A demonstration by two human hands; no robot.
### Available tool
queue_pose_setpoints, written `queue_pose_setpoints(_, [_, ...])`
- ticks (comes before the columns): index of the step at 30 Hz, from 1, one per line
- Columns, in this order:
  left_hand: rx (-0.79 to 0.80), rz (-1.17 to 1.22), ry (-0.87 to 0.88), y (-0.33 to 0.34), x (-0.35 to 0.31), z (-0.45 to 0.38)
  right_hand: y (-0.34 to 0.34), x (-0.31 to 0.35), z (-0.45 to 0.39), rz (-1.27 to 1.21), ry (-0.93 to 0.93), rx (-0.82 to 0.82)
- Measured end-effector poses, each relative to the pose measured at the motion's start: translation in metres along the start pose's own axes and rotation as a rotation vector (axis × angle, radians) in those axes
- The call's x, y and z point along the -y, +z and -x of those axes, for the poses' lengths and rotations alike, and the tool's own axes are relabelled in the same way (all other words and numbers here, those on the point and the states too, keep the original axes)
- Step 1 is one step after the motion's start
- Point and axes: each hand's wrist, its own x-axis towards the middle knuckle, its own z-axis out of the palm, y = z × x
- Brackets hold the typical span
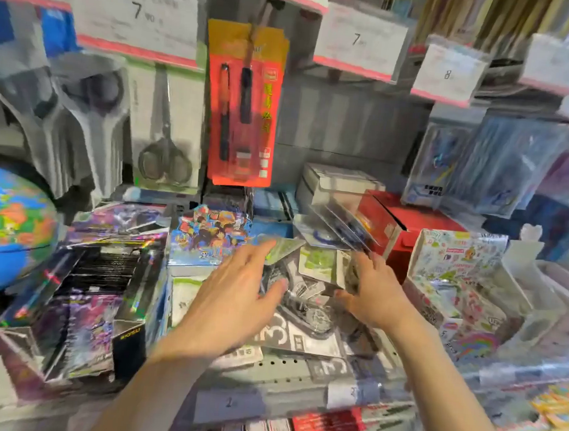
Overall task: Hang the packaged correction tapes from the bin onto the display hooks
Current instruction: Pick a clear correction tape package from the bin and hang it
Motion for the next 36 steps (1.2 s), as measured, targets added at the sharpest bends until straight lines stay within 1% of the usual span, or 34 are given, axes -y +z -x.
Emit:
queue_pose_setpoints(4, [0.093,-0.008,-0.022,0.004,-0.002,-0.011,0.003,-0.009,-0.002,-0.027,-0.071,0.005])
queue_pose_setpoints(8, [0.061,-0.014,-0.042,0.009,-0.007,-0.023,0.009,-0.018,0.001,-0.069,-0.165,-0.068])
queue_pose_setpoints(11, [0.080,0.054,-0.056,0.014,-0.012,-0.033,0.009,-0.027,0.003,-0.125,-0.231,-0.094])
queue_pose_setpoints(15, [0.117,0.230,-0.115,0.020,-0.020,-0.046,0.008,-0.036,0.008,-0.219,-0.299,-0.103])
queue_pose_setpoints(19, [0.168,0.325,-0.177,0.028,-0.030,-0.059,0.007,-0.045,0.012,-0.298,-0.331,-0.114])
queue_pose_setpoints(24, [0.343,0.548,-0.280,0.052,-0.047,-0.080,0.004,-0.051,0.012,-0.397,-0.333,-0.108])
queue_pose_setpoints(26, [0.379,0.565,-0.290,0.059,-0.050,-0.087,0.004,-0.052,0.012,-0.422,-0.335,-0.111])
queue_pose_setpoints(32, [0.405,0.656,-0.343,0.066,-0.054,-0.095,0.006,-0.054,0.011,-0.452,-0.343,-0.104])
queue_pose_setpoints(36, [0.383,0.700,-0.375,0.066,-0.057,-0.096,0.006,-0.055,0.012,-0.448,-0.341,-0.087])
